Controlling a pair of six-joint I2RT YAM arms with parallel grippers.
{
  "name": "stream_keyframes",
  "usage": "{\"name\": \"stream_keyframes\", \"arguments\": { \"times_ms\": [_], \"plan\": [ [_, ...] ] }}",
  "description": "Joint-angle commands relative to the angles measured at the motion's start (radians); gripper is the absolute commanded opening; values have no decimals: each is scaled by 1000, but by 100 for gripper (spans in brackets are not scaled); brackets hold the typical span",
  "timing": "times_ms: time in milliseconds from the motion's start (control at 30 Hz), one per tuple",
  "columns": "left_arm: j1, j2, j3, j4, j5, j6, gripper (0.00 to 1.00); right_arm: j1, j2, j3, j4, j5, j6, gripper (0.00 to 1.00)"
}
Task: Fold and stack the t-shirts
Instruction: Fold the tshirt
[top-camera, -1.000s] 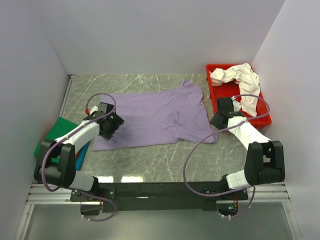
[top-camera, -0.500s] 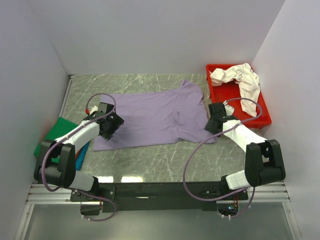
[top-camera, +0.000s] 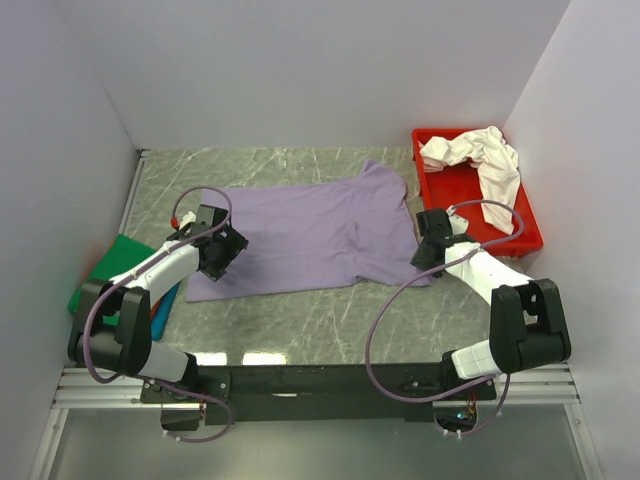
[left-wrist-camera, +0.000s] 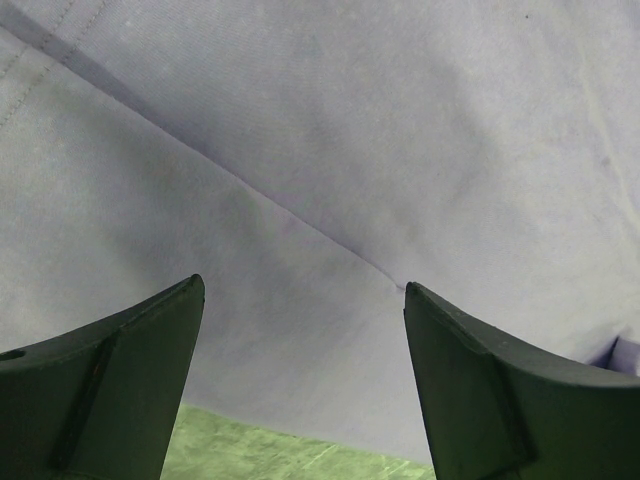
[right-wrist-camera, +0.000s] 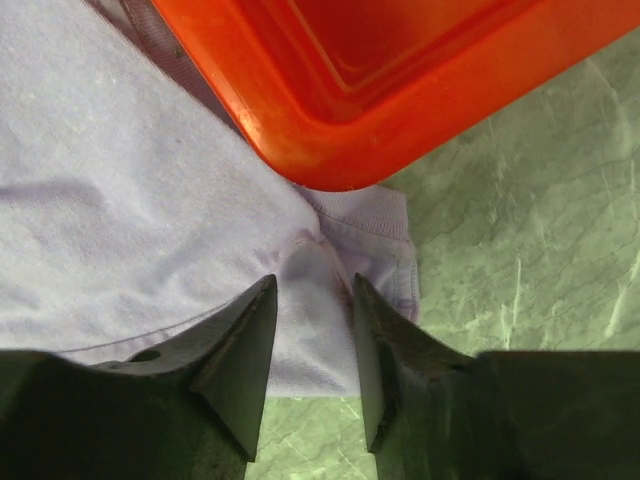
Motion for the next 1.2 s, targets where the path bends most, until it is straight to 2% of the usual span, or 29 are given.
{"name": "stream_keyframes", "arguments": {
  "times_ms": [0,33,100,200,233,300,500,667,933,1167],
  "plan": [
    [-4,-10,-8,21,12,4,86,6,-9,-10,19,-1,16,40],
    [-6,-10,-10,20,12,4,86,7,-11,-10,18,-7,14,36],
    [-4,-8,-13,21,11,4,86,6,-15,-10,18,-12,11,34],
    [-4,-11,-17,23,12,4,86,7,-18,-11,18,-17,10,19],
    [-4,-11,-19,23,11,4,86,6,-21,-11,19,-21,11,9],
    [-6,-10,-20,24,11,4,86,6,-23,-5,18,-26,8,0],
    [-6,-10,-22,26,11,3,86,9,-40,59,-17,11,-10,0],
    [-4,-8,-25,27,9,1,86,9,-17,185,-53,34,-32,0],
    [-4,-5,-28,27,6,3,86,15,159,381,-106,88,-75,0],
    [-4,1,-31,29,3,1,86,50,288,452,-126,146,-92,0]
  ]
}}
